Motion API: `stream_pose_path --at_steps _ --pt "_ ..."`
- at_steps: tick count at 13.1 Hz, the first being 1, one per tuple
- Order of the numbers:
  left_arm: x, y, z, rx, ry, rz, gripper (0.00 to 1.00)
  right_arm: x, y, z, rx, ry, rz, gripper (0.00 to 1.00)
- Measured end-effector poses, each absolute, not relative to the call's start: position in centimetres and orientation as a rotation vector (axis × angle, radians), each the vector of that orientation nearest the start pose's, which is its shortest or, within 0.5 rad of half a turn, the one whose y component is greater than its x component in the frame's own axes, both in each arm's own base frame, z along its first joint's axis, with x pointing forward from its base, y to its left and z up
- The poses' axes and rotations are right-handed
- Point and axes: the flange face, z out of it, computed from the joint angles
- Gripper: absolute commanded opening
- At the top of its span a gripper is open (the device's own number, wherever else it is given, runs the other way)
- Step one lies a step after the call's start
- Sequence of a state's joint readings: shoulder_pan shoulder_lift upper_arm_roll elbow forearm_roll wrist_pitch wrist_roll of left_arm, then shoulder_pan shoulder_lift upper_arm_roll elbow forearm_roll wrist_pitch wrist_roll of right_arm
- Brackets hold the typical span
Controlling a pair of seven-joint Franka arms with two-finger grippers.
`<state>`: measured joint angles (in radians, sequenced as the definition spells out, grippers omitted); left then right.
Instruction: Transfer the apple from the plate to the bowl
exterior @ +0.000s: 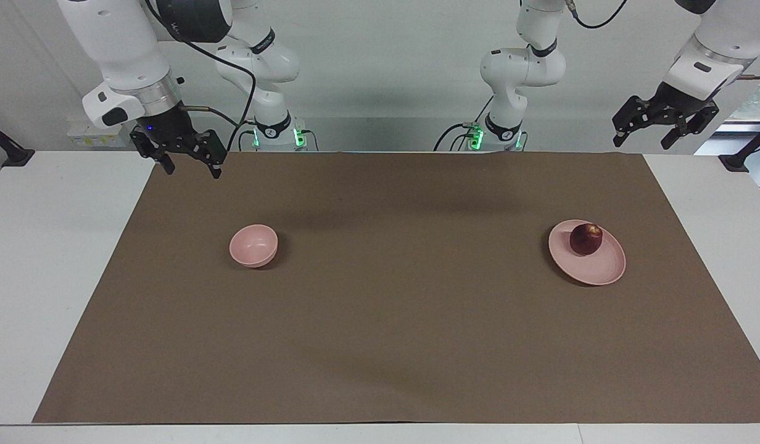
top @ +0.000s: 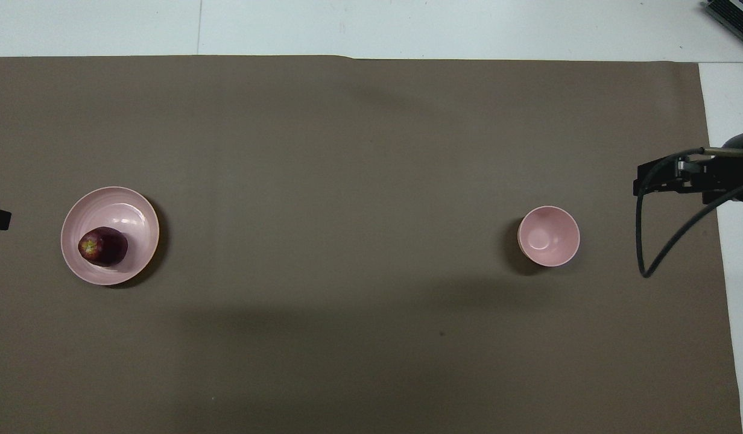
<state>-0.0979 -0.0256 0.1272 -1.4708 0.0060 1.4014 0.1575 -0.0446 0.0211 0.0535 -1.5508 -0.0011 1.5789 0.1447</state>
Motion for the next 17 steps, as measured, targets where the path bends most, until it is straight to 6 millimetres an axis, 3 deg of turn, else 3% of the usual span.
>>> stream_pose_path --at_steps 14,17 --pt "52.57 2.08 66.85 -3.138 0.191 0.100 1.00 56.13 0.19 62.18 -3.134 0.221 0.001 1.00" --pt "52.76 1.77 66.93 -3.136 0.201 0.075 1.00 56.11 0.93 61.95 -3.058 0.218 0.017 1.00"
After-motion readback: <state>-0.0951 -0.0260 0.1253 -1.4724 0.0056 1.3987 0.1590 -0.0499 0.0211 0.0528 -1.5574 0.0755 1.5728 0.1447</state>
